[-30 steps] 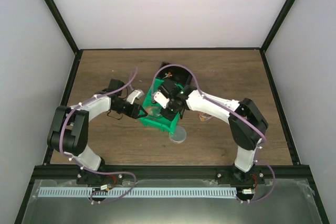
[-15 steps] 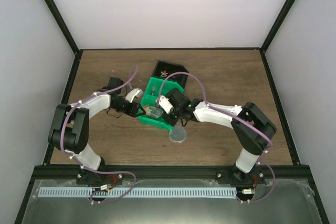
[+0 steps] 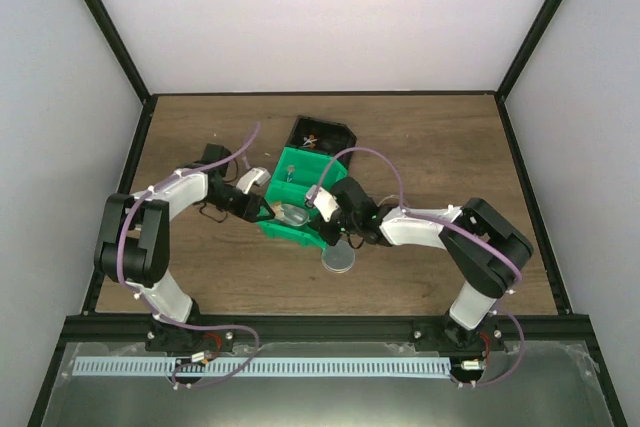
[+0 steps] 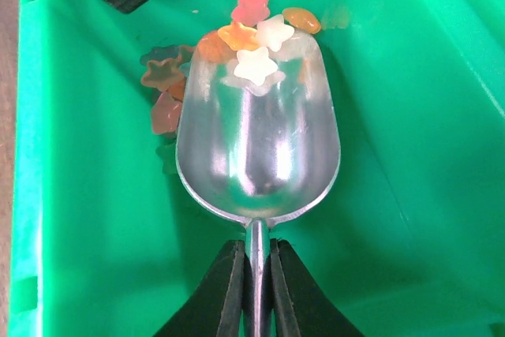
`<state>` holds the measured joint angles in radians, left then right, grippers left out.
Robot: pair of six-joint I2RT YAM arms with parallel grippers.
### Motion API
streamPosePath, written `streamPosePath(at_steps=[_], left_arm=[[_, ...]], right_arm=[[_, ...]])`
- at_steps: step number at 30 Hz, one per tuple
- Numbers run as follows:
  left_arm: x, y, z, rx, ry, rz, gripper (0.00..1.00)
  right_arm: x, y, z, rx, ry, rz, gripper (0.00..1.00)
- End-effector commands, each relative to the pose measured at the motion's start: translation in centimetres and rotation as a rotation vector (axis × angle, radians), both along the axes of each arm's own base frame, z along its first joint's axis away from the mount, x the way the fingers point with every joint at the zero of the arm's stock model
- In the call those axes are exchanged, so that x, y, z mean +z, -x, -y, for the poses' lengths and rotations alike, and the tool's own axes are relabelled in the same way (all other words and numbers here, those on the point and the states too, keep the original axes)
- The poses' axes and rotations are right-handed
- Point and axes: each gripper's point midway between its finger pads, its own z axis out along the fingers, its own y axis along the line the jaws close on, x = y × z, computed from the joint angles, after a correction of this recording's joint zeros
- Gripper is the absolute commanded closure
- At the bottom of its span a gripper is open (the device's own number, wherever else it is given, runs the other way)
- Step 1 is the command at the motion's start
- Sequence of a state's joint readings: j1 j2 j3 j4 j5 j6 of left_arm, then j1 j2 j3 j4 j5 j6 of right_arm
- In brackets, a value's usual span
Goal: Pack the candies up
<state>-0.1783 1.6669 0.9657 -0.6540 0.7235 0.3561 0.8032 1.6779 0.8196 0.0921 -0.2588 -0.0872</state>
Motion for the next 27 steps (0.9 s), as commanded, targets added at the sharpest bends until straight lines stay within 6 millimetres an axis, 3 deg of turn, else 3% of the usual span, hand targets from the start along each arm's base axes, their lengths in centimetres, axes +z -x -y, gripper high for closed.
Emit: streamPosePath(at_steps=[1,19,27], left_arm=[[1.5,0.2,0.7,-0.037,0.068,-0.011,0.54],[3.2,-0.6,0.1,-0.032,0.088,-0.017,0.49],[5.0,-0.8,0.3,-0.028,0.156,0.000,0.43]], right_arm=[[4.3,-0.1,-2.0,0.053,-0.193,0.083,0.99],[3.4,0.4,-0.3,0.055,-0.256,0.114,0.99],[3.3,0.4,0.1,0.056,-0.273,0.115,0.99]])
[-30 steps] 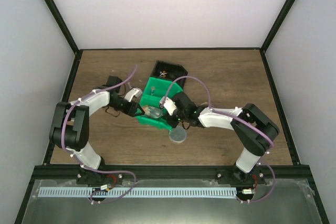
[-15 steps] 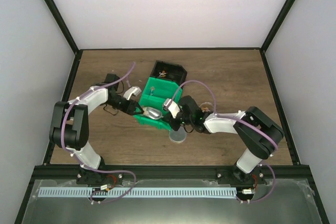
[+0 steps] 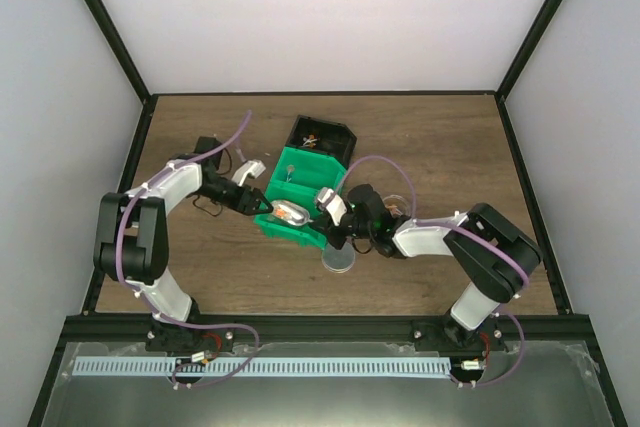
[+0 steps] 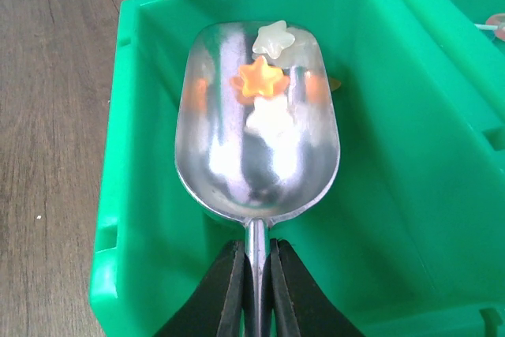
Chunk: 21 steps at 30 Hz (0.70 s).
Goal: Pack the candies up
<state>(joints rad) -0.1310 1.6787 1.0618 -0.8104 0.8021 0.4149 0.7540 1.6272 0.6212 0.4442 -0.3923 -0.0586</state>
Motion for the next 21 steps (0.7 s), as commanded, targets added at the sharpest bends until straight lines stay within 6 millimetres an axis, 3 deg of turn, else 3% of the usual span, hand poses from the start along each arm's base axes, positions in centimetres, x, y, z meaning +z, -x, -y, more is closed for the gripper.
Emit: streamPosePath(at_steps=[1,6,14,21], left_arm=[[2.7,-0.7,0.8,-0.014,0.106,0.049,0.42],[4.1,-1.9,0.5,0.028,0.133,0.090,0.38],[5.8,-4.0,-0.3,0.113,0.160,0.192,0.33],[5.7,-4.5,-1.2,0.141,0.126,0.239,0.31]], right_arm=[[1.9,-0.5,-0.6,0.011,-0.064,0.052,0.99],[3.9,-1.6,-0.1,0.002,-0.058,0.077,0.99],[7.9,-1.6,1.8,0.057,-0.044,0.115,0.99],[11.4,-2.0,4.4,0.037,-0.015,0.131,0.99]])
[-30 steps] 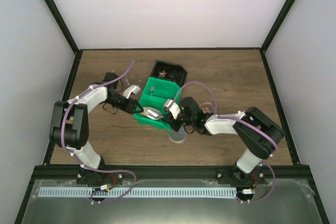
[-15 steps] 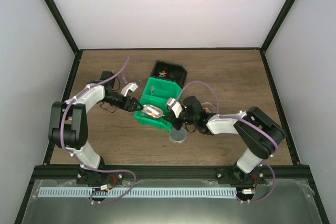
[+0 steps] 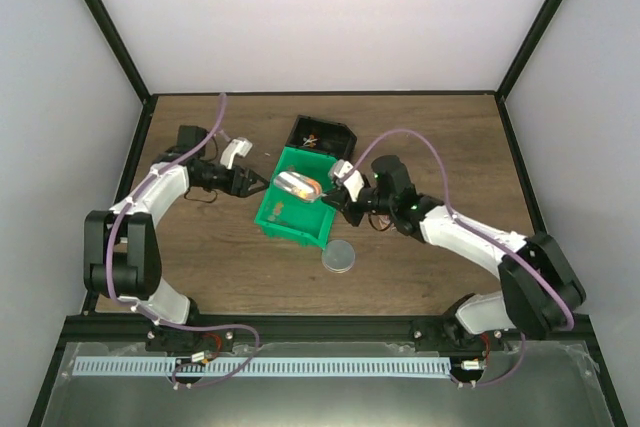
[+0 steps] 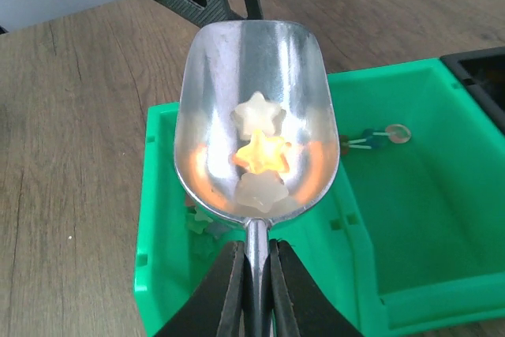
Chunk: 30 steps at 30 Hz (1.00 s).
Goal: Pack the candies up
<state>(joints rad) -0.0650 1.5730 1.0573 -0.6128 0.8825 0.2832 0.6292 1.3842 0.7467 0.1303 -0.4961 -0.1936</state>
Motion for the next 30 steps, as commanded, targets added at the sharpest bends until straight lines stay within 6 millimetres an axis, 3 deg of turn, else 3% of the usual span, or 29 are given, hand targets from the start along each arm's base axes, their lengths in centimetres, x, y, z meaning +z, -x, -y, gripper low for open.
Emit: streamPosePath(at_steps=[1,5,15,19,26,30], left_arm=[[0.5,-0.5,-0.4,0.019,0.001,0.052,0.31],[-0.1,-0.9,-0.6,0.034,-0.016,0.071,0.31],[-0.2,-1.6,-0.7,0.016,-0.031,0.096,0.31],[-0.6,-1.6,-0.6,0.010,-0.024,0.084,0.32],[-0.3,-2.0,-0.6,0.001,-0.028,0.096,0.32],[-0.2,-2.0,-0.6,-0.008,-0.033,0.112,0.31]], right_arm=[[3.1,-0.2,2.3,-0.003,0.018,0.013,0.99],[4.8,0.1,5.3,-0.041,0.023,0.041,0.99],[3.9,0.1,15.9,-0.231,0.253,0.088,0.99],[3.5,0.5,19.0,-0.265,0.293,0.079,0.99],[2.1,2.0,23.5,-0.310,0.398,0.082,0.99],[1.2,3.3,24.2,-0.293,0.447,0.066,0.99]])
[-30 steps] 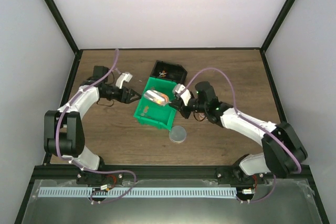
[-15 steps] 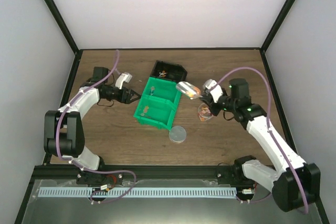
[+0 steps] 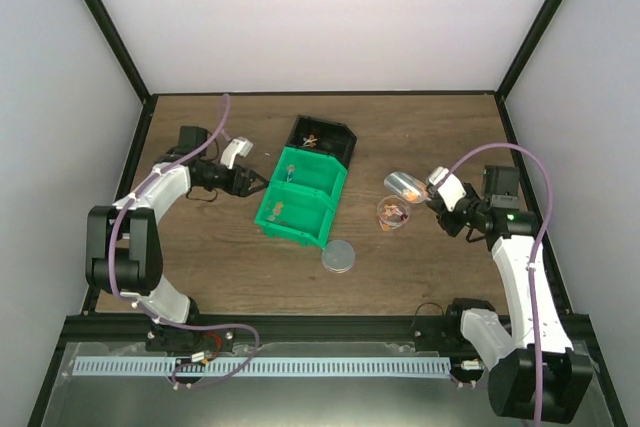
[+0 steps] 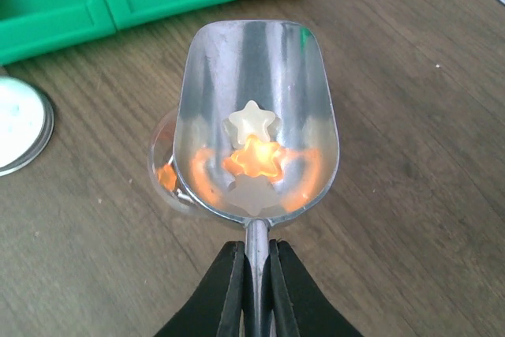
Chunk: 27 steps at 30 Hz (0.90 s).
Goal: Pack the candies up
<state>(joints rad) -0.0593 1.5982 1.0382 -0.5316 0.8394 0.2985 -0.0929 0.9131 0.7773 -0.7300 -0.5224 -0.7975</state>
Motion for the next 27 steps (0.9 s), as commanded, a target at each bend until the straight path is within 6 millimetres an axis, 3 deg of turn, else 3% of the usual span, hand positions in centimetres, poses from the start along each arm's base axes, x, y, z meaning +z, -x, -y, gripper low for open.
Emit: streamPosePath(at_steps=[1,11,20,27], left_arm=[[1.1,-0.7,0.0,-0.026,0.006,0.059,0.31],[1.6,-0.7,0.2,-0.012,0.026,0.079,0.31],[1.8,-0.7,0.3,-0.010,0.043,0.078,0.31],[1.6,-0.8,0.3,-0.009,0.047,0.072,0.31]], right_arm=[[-0.2,2.2,0.3,0.068,0.064,-0.016,0.99],[-2.5,4.8,0.9,0.070,0.119,-0.156,0.99],[-3.5,4.9,2.2,0.029,0.165,-0.273,0.99],[-2.3,4.2,2.3,0.032,0.173,-0.279,0.99]])
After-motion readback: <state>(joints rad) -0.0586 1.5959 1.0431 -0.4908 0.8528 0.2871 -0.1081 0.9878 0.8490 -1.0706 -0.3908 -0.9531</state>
